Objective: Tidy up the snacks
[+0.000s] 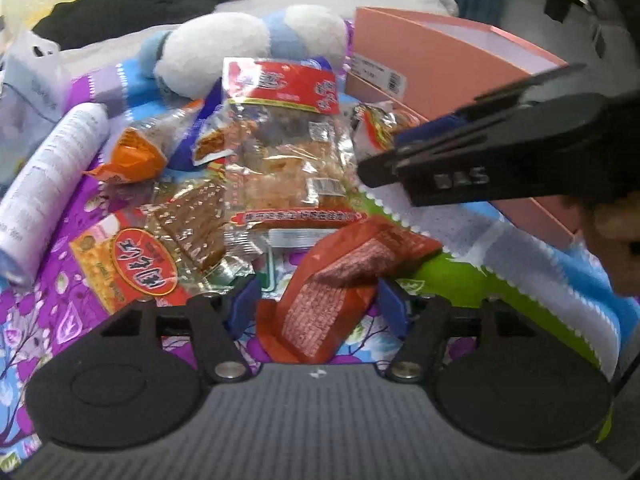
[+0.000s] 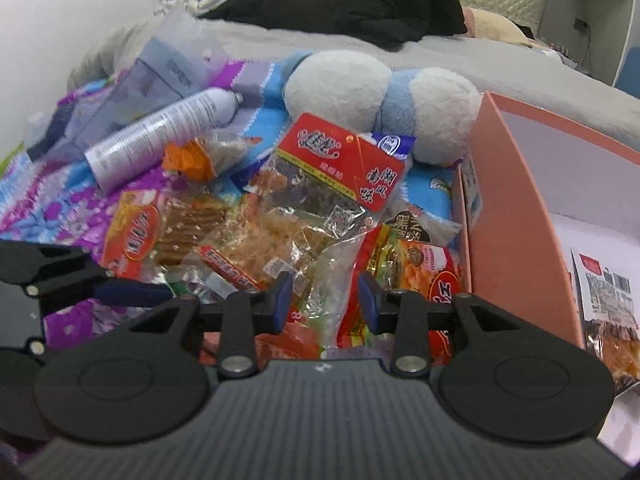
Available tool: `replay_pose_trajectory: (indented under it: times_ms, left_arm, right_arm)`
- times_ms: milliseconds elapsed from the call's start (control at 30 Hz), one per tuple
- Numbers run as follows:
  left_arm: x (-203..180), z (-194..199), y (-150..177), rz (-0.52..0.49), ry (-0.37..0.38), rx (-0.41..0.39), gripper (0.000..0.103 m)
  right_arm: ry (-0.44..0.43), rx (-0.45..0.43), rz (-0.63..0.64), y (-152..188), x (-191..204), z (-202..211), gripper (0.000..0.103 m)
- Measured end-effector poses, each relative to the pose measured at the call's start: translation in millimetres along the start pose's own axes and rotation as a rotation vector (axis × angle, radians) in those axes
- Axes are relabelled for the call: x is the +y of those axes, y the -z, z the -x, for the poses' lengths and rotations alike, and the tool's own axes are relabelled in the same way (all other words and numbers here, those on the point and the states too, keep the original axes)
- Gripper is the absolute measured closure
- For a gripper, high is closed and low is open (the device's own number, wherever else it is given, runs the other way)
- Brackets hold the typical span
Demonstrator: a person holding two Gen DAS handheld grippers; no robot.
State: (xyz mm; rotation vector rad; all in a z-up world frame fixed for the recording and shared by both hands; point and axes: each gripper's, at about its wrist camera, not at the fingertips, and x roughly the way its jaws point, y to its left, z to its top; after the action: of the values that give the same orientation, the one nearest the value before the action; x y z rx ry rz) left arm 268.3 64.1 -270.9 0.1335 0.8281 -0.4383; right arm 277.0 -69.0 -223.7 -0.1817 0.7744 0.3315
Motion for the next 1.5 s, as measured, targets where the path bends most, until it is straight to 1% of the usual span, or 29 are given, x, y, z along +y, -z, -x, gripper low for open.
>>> replay_pose_trajectory:
  times_ms: [67,133,200,233,267,333,400,467,567,633,733,833,1033,1267,1367,1500]
  left_arm:
    - [0.3,-0.5,0.0,-0.006,0.001,-0.003,0.034]
    - [0.2,-0.5,-0.1,-0.006,-0.001,0.000,0.035]
    - [-0.5,0.4,-0.3,0.003,-0.008,0.003,0.037]
    - [-0.8,0.9,-0.2,0.006,-0.012,0.004,0.037]
    - [-1.4,2.1,0.2,0.010,-0.018,0.004,0.039]
    - [-2.2,4.7,0.8,0.026,-0.027,0.003,0.040]
    - [-3.6,8.8,2.5,0.045,-0.035,0.002,0.043]
    - [-5.2,13.8,4.7,0.062,-0.059,-0.005,0.051]
    - [-4.2,22.2,11.8,0.136,-0.090,-0.024,0.057]
    - [-6.5,27.2,16.6,0.170,-0.111,-0.030,0.060]
    - [-12.6,37.1,21.3,0.208,-0.149,-0.042,0.067]
    - [-15.9,48.8,27.7,0.268,-0.169,-0.044,0.070]
    - [-23.5,73.5,44.2,0.353,-0.206,-0.046,0.077]
    - [-32.4,103.1,67.7,0.473,-0.242,-0.039,0.078]
    - [-36.7,113.6,77.3,0.531,-0.236,-0.031,0.078]
    - [-42.7,124.2,88.6,0.568,-0.235,-0.019,0.078]
  right_arm:
    - [0.027,0.013,0.023,1.1,2.9,-7.2,0.064]
    - [0.077,0.025,0.050,3.5,5.6,-14.0,0.064]
    - [0.092,0.033,0.073,7.5,8.6,-17.5,0.064]
    - [0.095,0.032,0.076,9.1,9.7,-17.2,0.065]
    - [0.100,0.028,0.085,10.4,11.5,-15.8,0.072]
    - [0.119,0.015,0.109,12.1,14.8,-10.8,0.077]
    - [0.107,0.009,0.104,11.9,14.3,-5.7,0.085]
    - [0.118,-0.004,0.103,11.9,14.0,1.2,0.088]
    - [0.122,-0.023,0.105,11.7,14.3,13.0,0.092]
    - [0.114,-0.029,0.110,12.5,15.5,19.5,0.093]
    - [0.093,-0.038,0.125,15.2,20.1,31.2,0.094]
    - [0.065,-0.048,0.141,20.3,26.2,45.9,0.095]
    - [0.002,-0.043,0.156,38.6,39.6,71.7,0.095]
    - [-0.056,-0.024,0.195,60.2,51.2,101.7,0.095]
    - [-0.087,-0.010,0.204,70.7,57.3,113.7,0.095]
    - [-0.125,0.011,0.204,84.4,64.8,125.9,0.094]
